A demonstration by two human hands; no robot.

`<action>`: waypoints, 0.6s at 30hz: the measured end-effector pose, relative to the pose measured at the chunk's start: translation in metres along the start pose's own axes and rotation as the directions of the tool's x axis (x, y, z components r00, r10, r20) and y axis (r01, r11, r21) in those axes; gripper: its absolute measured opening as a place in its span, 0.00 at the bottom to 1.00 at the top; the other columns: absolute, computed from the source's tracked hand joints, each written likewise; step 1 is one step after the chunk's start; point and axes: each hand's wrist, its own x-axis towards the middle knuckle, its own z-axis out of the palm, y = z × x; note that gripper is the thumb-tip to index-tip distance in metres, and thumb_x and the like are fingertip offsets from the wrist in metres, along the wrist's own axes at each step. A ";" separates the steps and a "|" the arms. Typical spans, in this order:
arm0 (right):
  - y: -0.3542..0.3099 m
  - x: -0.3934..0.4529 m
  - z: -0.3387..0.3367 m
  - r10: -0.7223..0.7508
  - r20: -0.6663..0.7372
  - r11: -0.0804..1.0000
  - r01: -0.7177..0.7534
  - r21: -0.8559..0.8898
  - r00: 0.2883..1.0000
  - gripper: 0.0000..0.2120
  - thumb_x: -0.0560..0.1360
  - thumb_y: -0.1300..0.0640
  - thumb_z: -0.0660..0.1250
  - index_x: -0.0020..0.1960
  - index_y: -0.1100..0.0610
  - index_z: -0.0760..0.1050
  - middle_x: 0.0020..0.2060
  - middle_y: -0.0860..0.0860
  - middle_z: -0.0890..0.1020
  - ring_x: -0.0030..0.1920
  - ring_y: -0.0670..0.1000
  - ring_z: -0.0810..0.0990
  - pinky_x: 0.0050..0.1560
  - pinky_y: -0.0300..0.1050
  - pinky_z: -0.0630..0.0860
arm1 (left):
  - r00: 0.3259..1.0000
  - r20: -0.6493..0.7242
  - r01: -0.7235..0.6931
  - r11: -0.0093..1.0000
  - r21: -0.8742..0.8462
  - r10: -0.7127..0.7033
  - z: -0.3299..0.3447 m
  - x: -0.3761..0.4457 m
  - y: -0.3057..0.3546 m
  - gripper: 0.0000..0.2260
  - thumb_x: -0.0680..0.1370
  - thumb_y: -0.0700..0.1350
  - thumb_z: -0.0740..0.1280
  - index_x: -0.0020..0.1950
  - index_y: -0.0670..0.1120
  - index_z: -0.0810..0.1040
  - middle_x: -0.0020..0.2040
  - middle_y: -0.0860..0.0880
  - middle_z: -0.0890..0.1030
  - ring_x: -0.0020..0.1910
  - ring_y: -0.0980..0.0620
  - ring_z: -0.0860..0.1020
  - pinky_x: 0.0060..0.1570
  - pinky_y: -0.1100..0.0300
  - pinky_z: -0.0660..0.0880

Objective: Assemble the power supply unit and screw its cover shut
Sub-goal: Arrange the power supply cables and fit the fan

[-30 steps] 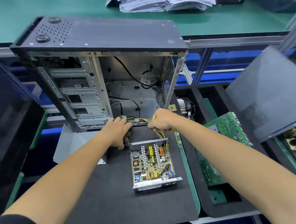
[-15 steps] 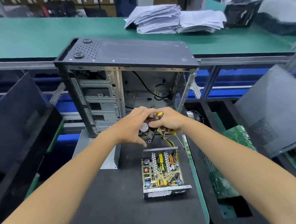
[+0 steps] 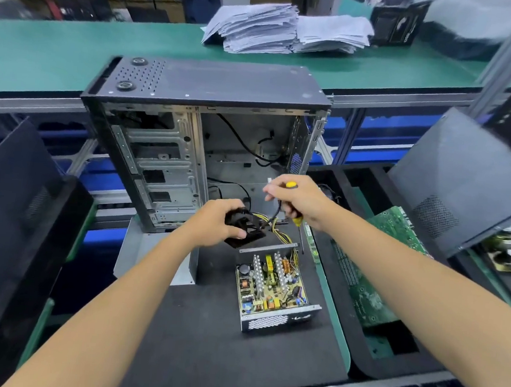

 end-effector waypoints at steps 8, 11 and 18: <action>-0.003 -0.012 -0.018 0.049 0.048 0.992 -0.043 -0.114 0.998 0.08 0.77 0.64 0.64 0.54 0.56 0.78 0.34 0.55 0.82 0.26 0.48 0.72 0.23 0.37 0.63 | 0.997 0.075 -0.028 0.998 0.048 0.024 -0.003 -0.006 0.015 0.16 0.68 0.47 0.78 0.50 0.54 0.76 0.44 0.59 0.78 0.42 0.61 0.76 0.38 0.68 0.68; -0.006 -0.016 -0.021 0.085 0.170 0.933 -0.019 -0.359 0.982 0.03 0.76 0.63 0.66 0.46 0.59 0.78 0.34 0.57 0.83 0.27 0.50 0.74 0.24 0.37 0.66 | 0.987 0.158 -0.043 0.993 0.109 0.026 0.000 -0.009 0.029 0.18 0.67 0.50 0.78 0.52 0.51 0.76 0.45 0.56 0.78 0.43 0.56 0.75 0.41 0.62 0.70; -0.003 -0.023 0.002 0.376 0.474 0.676 0.114 -0.728 0.796 0.02 0.76 0.60 0.68 0.45 0.58 0.78 0.28 0.51 0.77 0.25 0.47 0.73 0.27 0.39 0.70 | 0.908 0.417 -0.136 0.969 0.207 0.038 0.023 -0.013 0.049 0.14 0.70 0.51 0.76 0.47 0.44 0.77 0.35 0.46 0.73 0.34 0.51 0.67 0.33 0.61 0.62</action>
